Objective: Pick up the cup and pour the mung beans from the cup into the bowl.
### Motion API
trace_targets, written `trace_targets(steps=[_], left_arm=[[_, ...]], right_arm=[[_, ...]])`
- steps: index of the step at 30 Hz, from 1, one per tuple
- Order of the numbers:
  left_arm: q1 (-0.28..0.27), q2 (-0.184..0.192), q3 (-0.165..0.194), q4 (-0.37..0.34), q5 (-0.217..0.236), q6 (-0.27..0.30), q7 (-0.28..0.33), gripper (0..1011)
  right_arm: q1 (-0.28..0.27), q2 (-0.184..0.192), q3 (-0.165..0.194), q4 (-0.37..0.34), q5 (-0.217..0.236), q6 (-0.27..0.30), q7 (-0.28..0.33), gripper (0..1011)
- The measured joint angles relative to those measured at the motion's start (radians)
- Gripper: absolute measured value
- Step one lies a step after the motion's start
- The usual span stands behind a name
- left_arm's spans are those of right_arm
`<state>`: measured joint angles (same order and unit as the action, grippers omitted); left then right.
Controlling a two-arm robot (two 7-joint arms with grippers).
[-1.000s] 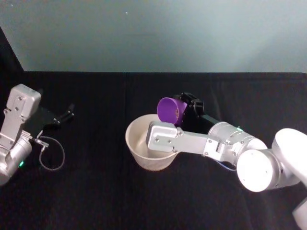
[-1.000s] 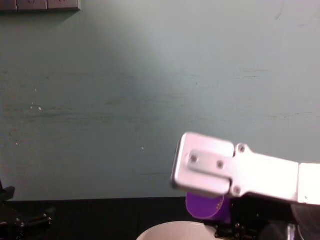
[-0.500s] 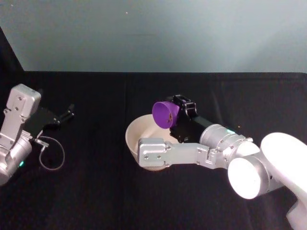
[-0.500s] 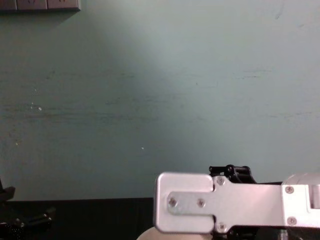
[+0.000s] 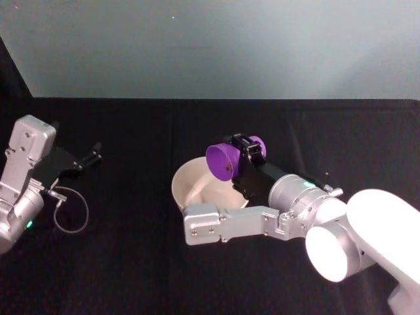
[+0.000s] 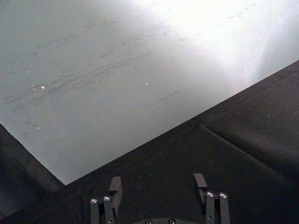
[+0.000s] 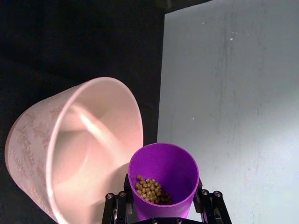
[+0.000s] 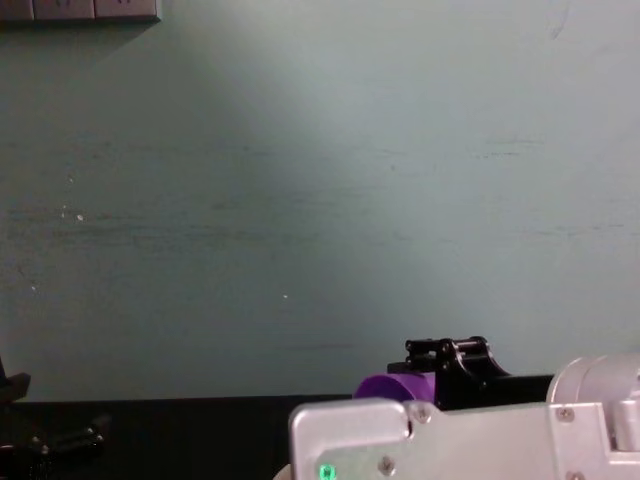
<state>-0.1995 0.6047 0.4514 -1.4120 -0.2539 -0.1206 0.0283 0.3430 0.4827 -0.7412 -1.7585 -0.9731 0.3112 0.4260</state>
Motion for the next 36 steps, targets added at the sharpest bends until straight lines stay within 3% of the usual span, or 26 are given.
trace_targets(steps=[19,36], left_arm=[[0.0,0.0,0.0,0.0,0.0,0.0,0.0,1000],[0.0,0.0,0.0,0.0,0.0,0.0,0.0,1000]], right_arm=[[0.007,0.002,-0.043,-0.021,-0.185,0.008,0.051,718],[-0.003,-0.02,-0.041,-0.023,-0.255,-0.009,0.086,718]])
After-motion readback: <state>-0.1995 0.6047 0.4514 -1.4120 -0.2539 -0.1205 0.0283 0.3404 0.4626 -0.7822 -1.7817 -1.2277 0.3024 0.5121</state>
